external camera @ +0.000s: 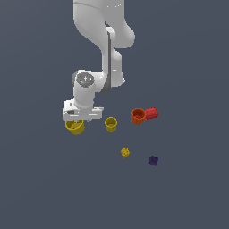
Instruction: Pick up a designated object from a clutter of objects.
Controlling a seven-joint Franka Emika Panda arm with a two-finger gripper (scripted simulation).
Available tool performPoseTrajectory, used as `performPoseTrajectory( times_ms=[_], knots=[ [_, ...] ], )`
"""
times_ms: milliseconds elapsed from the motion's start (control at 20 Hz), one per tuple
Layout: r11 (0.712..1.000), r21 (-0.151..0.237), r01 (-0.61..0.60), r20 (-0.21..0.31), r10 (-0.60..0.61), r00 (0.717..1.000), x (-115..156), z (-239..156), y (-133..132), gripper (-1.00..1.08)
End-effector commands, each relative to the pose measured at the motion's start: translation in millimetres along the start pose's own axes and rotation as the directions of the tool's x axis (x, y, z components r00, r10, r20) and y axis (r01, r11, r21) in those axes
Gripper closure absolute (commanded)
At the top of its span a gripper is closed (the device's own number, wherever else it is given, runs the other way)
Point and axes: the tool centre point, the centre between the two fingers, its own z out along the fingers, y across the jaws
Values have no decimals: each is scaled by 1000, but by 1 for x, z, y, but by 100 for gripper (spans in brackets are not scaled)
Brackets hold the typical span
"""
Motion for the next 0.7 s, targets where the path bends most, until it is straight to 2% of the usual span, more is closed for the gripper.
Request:
performPoseTrajectory(
  times_ms=[0,150,200,650],
  knots=[
    [1000,0,0,-1,0,1000,0,3,0,-20],
    [1000,-1,0,-1,0,1000,1,3,0,-20],
    [1000,-1,0,-1,0,1000,1,3,0,108],
    [1000,-1,0,-1,0,1000,1,3,0,108]
  ],
)
